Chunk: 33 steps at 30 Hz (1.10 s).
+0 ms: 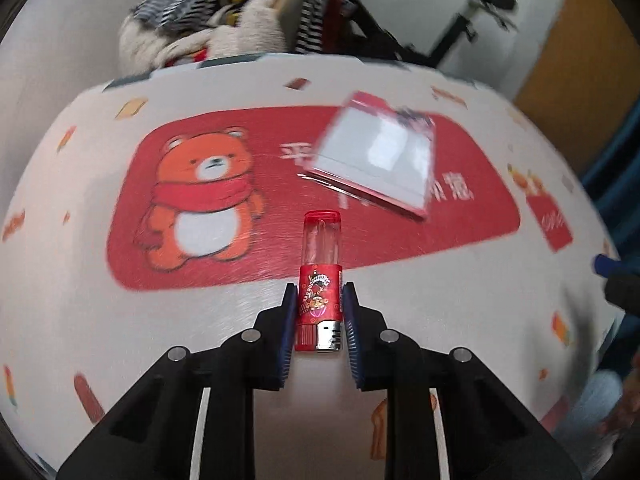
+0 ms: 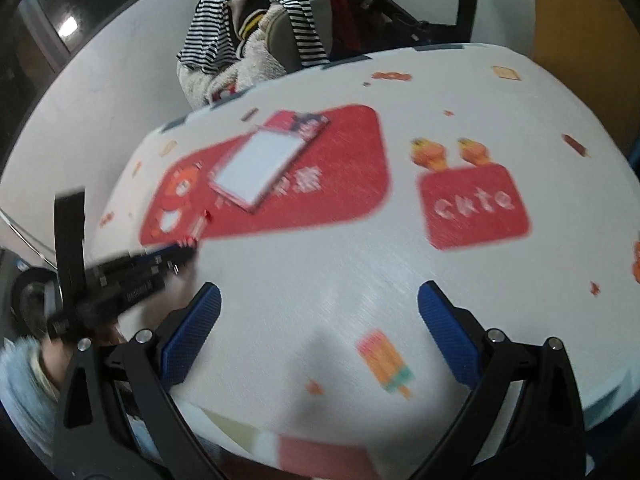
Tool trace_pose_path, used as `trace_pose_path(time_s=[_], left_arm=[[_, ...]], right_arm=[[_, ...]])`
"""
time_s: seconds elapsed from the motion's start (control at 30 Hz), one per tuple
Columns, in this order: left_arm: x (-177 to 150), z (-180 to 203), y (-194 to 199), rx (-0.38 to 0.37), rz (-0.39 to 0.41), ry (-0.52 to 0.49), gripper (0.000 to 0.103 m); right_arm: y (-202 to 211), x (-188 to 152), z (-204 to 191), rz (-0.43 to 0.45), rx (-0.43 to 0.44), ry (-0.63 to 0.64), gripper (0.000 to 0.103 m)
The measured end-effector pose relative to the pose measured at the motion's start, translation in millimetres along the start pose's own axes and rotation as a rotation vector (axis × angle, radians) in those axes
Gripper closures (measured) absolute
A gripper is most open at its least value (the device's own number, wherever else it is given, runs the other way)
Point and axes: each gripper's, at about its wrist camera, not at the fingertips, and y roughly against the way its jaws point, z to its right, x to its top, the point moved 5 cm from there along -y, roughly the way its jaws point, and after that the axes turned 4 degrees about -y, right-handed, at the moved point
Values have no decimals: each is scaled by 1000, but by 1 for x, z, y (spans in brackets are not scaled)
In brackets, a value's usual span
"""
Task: Collect trash
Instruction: 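Grasp the red candy tube with the left tool while the right tool grasps the pink card holder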
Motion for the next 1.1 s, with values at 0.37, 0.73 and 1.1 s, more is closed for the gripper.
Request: trace_pose_path(time_s=[0.37, 0.73, 1.1], left_arm=[[-54, -74, 87, 20, 160, 278, 81], [-84, -107, 134, 57, 229, 346, 81], [-91, -91, 133, -9, 230, 358, 81]], right_arm=[[-96, 90, -85, 57, -27, -69, 6], [-178, 117, -89, -22, -394, -172, 5], [-164, 111, -85, -38, -294, -3, 13]])
